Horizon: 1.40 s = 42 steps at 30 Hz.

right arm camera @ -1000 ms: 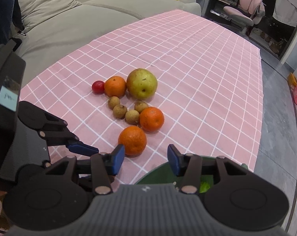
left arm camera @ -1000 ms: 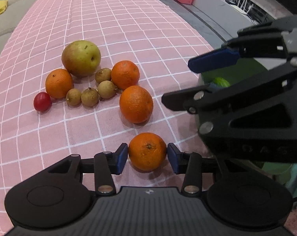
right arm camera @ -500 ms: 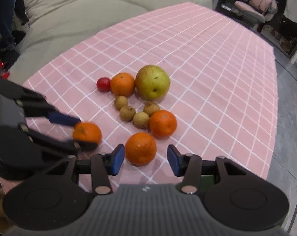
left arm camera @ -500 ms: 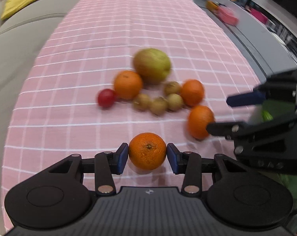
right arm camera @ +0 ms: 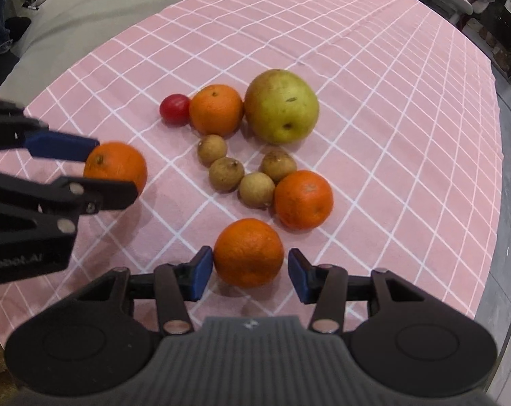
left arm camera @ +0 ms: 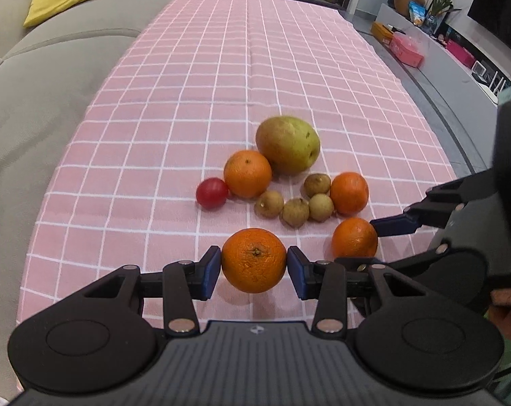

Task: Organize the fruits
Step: 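Carry both oranges over the green colander with both tools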

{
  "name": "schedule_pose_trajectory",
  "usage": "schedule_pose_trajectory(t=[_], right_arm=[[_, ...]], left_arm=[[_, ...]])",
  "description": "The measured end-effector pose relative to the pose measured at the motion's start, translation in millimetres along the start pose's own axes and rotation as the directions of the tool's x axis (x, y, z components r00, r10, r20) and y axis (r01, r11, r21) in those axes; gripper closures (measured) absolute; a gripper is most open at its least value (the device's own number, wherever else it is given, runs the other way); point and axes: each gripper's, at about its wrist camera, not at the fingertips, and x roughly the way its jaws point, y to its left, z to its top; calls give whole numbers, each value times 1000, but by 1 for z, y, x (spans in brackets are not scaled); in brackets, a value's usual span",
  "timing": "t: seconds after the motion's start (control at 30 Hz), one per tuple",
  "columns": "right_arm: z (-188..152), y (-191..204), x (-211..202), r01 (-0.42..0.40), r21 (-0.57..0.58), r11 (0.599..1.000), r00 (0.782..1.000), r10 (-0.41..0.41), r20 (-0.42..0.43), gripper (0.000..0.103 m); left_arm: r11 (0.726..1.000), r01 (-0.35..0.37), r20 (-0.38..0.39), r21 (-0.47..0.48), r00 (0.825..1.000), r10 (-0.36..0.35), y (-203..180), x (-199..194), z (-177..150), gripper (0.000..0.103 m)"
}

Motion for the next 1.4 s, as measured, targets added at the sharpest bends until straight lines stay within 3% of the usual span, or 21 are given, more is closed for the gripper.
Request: schedule_pose_trajectory(t=[0.23,0.7,1.07,1.4], right_arm=[[4,8,-2,40,-8,999,999,-40,2,62],[-22,33,-74,40,-39,998,989,-35,144,62],[-57,16,-118,115,31,993,971,-119,207,62],[-96,-13,-137,155,111,982,968,-173,180,62]], left_arm=[[1000,-9,14,-22,1000,10,3,-10,5,55],[999,10,84,30,996,-13,-20,-48,12,55],[986,77,120,151,988,-95,-65,-72,8,55],[957,175,73,232,978,-197,-109,-72,6,55]])
